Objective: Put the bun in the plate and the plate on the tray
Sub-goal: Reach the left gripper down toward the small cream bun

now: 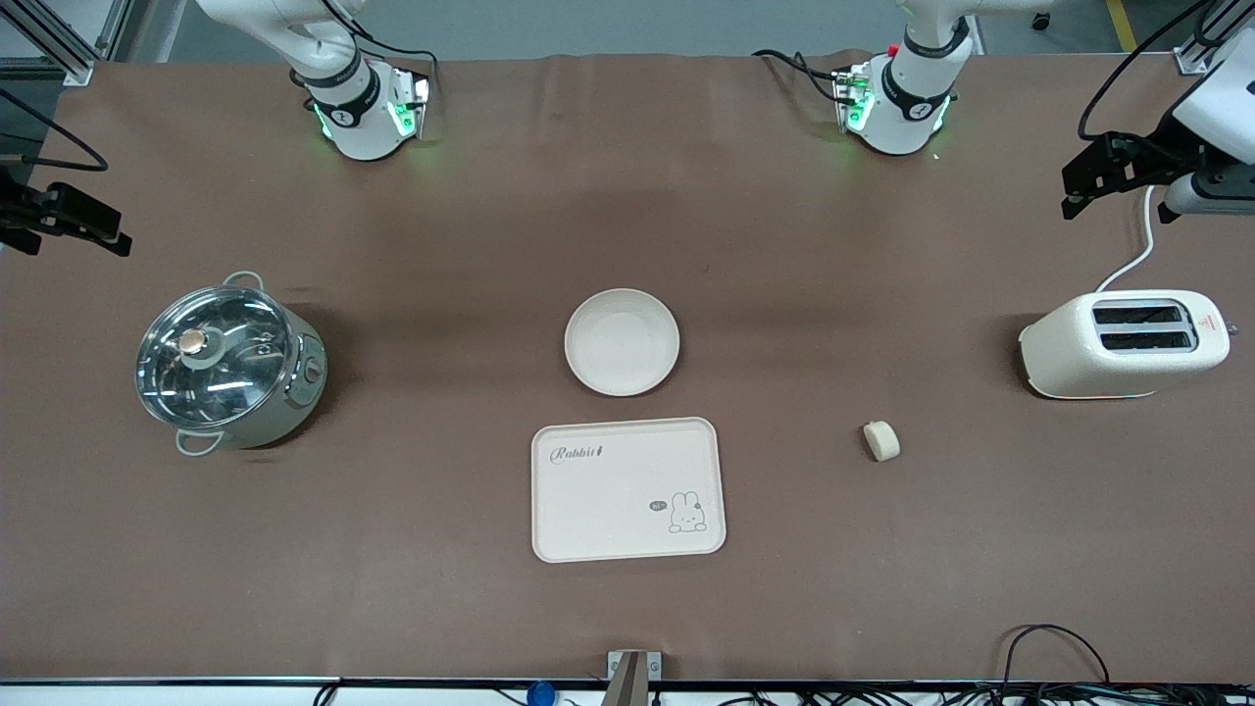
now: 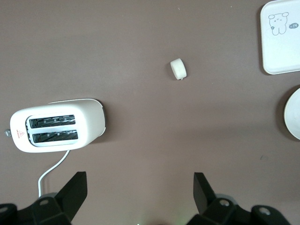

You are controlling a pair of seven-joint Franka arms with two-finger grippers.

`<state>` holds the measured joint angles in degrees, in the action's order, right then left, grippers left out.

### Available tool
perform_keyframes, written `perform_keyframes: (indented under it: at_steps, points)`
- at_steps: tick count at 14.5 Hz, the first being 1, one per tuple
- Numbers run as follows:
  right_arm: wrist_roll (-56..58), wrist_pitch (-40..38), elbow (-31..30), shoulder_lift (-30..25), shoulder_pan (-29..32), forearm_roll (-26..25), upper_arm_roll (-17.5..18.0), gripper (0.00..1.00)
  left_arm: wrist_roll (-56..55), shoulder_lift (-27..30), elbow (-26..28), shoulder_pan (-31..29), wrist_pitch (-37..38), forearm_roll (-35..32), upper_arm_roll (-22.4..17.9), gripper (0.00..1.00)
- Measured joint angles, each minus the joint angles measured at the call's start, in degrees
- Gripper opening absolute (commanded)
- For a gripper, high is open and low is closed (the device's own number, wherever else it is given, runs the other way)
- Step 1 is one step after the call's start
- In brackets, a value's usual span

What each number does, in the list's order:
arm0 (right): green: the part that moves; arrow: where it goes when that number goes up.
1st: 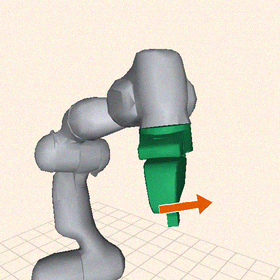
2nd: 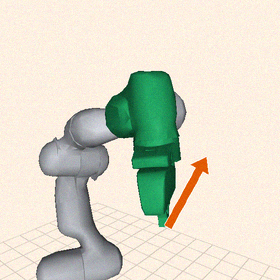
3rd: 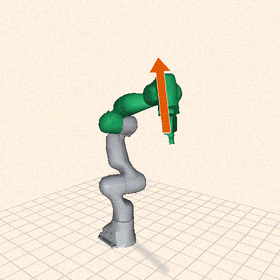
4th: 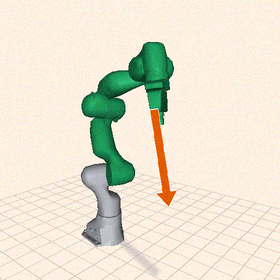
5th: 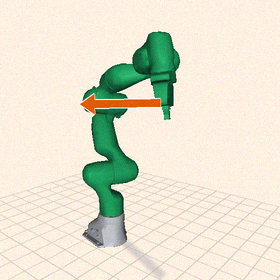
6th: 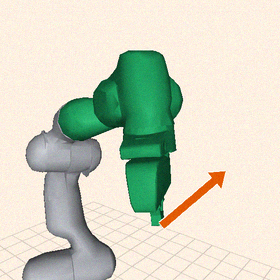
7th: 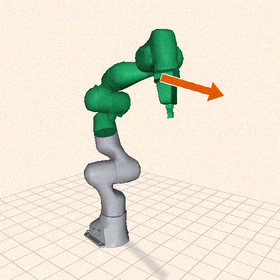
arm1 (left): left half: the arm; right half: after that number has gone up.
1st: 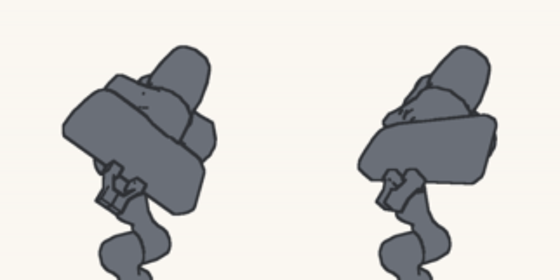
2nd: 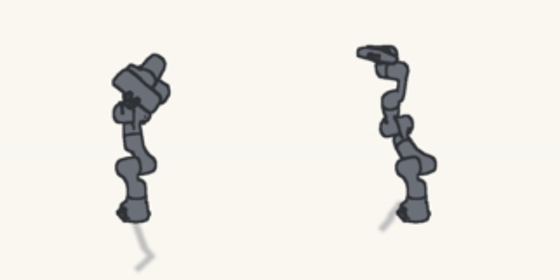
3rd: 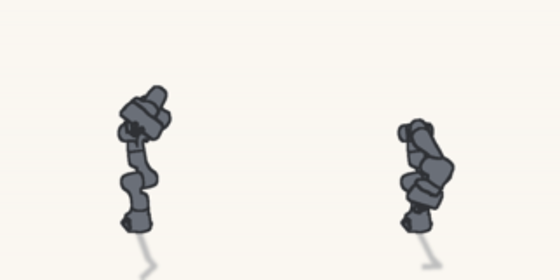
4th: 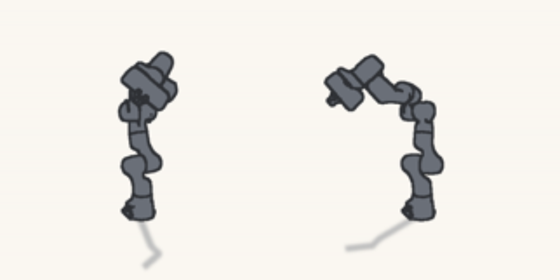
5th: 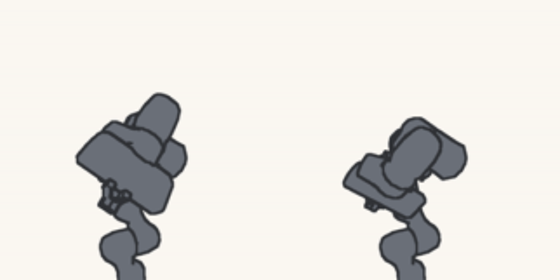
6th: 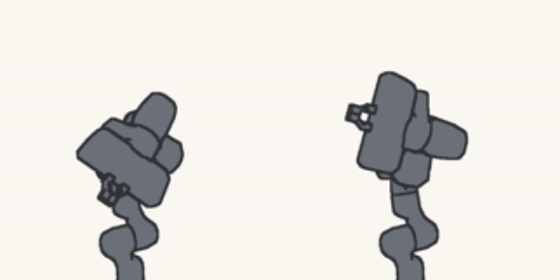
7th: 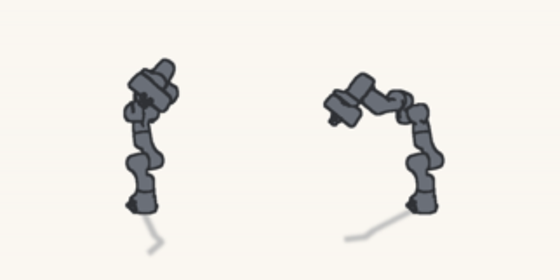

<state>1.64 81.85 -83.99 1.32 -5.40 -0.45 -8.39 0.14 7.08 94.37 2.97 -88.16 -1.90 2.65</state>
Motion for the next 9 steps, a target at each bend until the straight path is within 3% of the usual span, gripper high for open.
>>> perform_keyframes:
  at_steps: [5,9]
  points:
    - [0.00,0.00,0.00,0.06,0.00,0.00,0.01,1.00,-0.05,-1.48,-1.32,-0.09,-0.15,0.00,0.01,1.00]
    - [0.00,0.01,0.00,0.11,0.00,0.00,0.02,1.00,-0.22,-8.08,-2.11,-0.07,-3.78,0.00,0.02,1.00]
